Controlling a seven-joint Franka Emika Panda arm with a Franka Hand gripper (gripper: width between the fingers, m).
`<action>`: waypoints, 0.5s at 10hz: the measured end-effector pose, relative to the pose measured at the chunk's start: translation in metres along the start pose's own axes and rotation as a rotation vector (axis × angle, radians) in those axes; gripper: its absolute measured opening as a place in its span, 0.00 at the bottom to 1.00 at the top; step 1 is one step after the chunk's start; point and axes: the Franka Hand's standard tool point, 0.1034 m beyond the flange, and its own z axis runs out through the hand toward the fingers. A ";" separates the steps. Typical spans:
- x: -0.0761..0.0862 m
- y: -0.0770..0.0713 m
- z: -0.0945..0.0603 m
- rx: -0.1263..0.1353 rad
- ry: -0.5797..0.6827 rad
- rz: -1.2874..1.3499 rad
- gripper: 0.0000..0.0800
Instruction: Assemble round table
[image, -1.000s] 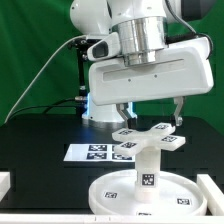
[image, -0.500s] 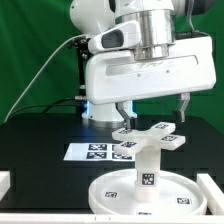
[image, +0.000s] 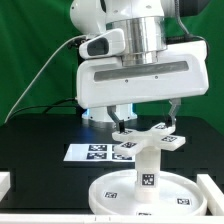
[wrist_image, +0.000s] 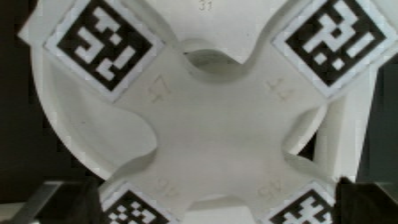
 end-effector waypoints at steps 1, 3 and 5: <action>0.000 0.000 0.000 0.000 -0.001 -0.001 0.81; -0.003 0.000 0.003 0.002 -0.006 0.004 0.81; -0.018 0.003 0.016 0.009 -0.035 0.033 0.81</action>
Offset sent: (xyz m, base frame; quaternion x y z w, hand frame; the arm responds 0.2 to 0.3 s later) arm -0.0292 0.0079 -0.0252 0.0300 -0.0366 0.0495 0.9977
